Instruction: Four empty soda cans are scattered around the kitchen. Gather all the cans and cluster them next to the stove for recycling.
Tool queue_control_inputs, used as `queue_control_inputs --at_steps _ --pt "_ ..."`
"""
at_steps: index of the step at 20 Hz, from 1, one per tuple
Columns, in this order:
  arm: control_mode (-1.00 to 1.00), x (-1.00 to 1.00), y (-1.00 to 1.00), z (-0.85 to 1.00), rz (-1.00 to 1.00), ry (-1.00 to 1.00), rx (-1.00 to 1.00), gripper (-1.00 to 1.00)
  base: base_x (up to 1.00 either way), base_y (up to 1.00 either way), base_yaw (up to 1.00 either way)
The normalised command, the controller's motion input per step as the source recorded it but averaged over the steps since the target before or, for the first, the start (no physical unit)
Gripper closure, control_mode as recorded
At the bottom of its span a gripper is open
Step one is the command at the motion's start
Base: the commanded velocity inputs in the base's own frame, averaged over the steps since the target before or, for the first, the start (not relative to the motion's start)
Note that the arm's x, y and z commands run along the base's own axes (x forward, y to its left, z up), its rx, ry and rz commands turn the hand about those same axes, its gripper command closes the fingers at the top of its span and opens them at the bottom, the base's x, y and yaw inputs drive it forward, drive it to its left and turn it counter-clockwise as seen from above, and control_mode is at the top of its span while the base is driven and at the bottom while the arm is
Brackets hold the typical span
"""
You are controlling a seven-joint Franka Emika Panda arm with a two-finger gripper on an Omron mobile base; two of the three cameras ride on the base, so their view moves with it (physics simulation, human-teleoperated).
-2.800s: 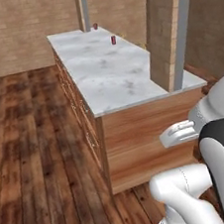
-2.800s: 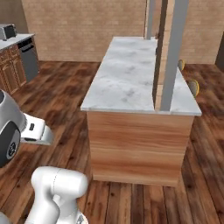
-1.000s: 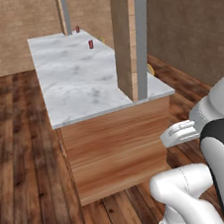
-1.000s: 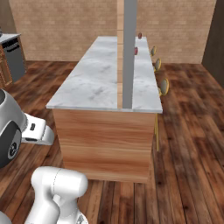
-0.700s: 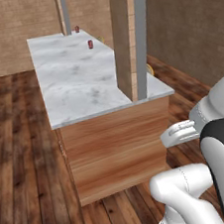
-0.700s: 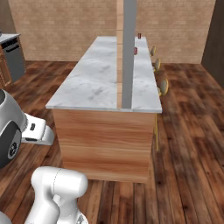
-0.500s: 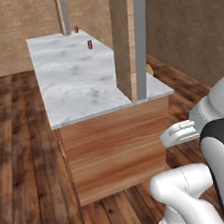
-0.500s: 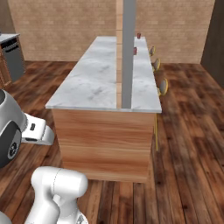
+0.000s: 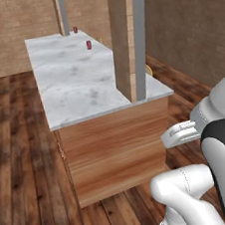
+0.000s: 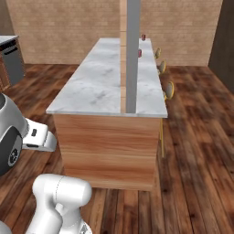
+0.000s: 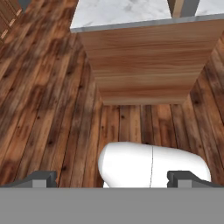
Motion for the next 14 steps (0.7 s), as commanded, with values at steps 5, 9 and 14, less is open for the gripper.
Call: queue_control_inputs --at_steps 5,9,14 --pt "1.0 0.0 0.0 0.0 0.0 0.0 0.0 -1.0 0.19 -0.85 0.07" --pt "1.0 0.0 0.0 0.0 0.0 0.0 0.0 -1.0 0.3 -0.82 0.07" --pt "1.0 0.0 0.0 0.0 0.0 0.0 0.0 -1.0 0.56 -0.63 0.07"
